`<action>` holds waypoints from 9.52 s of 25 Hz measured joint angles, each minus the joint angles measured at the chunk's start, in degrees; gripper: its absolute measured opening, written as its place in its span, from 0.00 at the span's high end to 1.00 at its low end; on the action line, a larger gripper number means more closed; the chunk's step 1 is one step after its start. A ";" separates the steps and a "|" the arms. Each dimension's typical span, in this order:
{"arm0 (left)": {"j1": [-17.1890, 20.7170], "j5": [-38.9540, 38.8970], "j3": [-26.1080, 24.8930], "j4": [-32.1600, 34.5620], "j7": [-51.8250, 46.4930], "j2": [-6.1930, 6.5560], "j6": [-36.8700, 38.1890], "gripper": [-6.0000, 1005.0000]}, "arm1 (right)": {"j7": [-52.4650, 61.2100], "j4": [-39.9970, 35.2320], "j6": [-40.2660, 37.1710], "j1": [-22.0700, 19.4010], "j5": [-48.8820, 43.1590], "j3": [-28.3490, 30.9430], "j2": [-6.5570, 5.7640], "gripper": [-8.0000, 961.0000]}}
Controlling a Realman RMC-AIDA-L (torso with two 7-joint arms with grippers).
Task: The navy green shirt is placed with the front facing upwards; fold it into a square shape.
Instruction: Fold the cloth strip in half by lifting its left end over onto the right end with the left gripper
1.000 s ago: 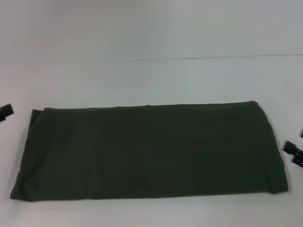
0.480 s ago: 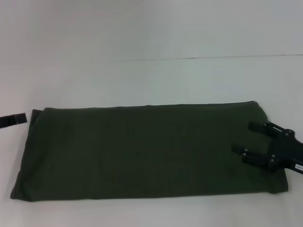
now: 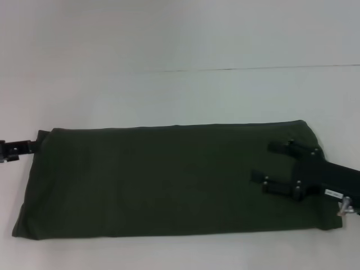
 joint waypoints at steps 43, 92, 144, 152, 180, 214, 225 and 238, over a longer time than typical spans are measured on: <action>1.25 -4.19 -5.60 -13.24 10.18 1.12 -2.65 0.29 | 1.24 3.87 1.25 1.59 0.38 -0.58 0.15 0.07; 1.21 -1.82 -6.60 -15.45 11.64 1.59 -6.43 0.27 | 2.64 3.87 2.40 2.02 0.46 -0.26 0.15 0.08; -1.59 6.53 2.07 -12.69 -0.49 1.24 -11.26 0.24 | 2.45 5.19 5.27 3.30 0.54 -0.17 0.24 0.08; -1.59 7.03 2.06 -12.98 -0.23 1.14 -11.94 0.24 | 2.52 5.25 5.29 3.35 0.54 -0.17 0.24 0.08; -3.45 6.62 5.05 -16.00 -0.34 1.02 -11.20 0.24 | 2.55 5.54 5.39 3.38 0.54 -0.17 0.24 0.08; -4.30 5.30 5.04 -14.31 1.52 0.45 -10.19 0.91 | 2.64 5.82 5.42 3.18 0.54 -0.22 0.15 0.08; -1.86 5.70 4.26 -7.07 1.38 0.39 -10.34 0.92 | 2.21 7.24 5.81 4.43 0.54 -0.34 0.33 0.08; -1.78 -7.02 3.04 -3.25 2.21 0.36 0.13 0.92 | -0.54 13.83 10.48 10.38 0.24 -1.33 0.51 0.08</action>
